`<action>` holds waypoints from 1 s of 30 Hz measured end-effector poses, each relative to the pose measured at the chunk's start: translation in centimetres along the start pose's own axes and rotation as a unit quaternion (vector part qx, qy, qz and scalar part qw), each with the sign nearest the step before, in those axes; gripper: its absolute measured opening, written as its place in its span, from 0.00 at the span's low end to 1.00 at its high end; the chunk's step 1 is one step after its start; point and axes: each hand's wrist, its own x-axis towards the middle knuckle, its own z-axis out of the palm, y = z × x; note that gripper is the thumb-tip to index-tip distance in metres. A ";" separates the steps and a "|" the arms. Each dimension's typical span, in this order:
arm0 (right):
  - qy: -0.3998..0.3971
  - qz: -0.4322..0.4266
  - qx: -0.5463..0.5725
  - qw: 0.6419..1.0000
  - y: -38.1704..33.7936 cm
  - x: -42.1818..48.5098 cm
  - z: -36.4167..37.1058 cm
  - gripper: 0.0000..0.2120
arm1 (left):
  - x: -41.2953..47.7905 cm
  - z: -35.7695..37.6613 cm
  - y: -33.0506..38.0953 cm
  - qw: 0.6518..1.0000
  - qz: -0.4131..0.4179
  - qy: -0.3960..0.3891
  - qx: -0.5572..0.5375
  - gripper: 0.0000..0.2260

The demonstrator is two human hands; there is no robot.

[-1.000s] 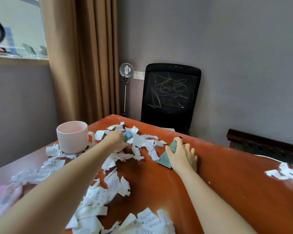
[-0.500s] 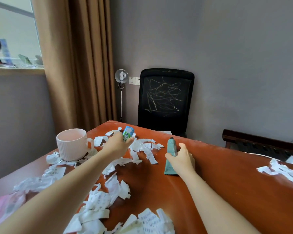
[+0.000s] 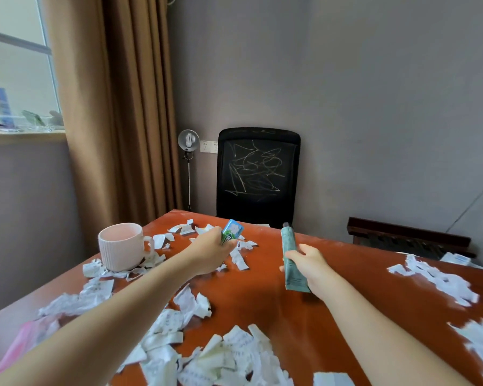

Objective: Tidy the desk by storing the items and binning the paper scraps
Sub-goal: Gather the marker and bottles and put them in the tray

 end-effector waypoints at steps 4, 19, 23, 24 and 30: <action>0.005 0.024 0.065 0.998 -2.0 -2.0 -2.6 0.15 | -1.8 0.2 2.9 0.999 0.038 -0.001 -0.005 0.11; 0.034 -0.046 0.054 0.997 -4.3 -13.7 -18.7 0.04 | -8.8 4.3 16.6 0.979 0.161 -0.114 -0.048 0.09; 0.067 -0.054 0.006 0.996 -3.3 -16.7 -23.4 0.06 | -9.7 7.4 20.7 0.968 0.150 -0.163 -0.120 0.10; 0.081 -0.059 -0.007 0.995 -2.9 -17.1 -24.5 0.08 | -9.8 8.3 21.7 0.966 0.147 -0.166 -0.133 0.11; 0.144 -0.063 0.003 0.988 -0.4 -18.1 -31.8 0.12 | -10.4 13.9 27.9 0.950 0.135 -0.180 -0.216 0.13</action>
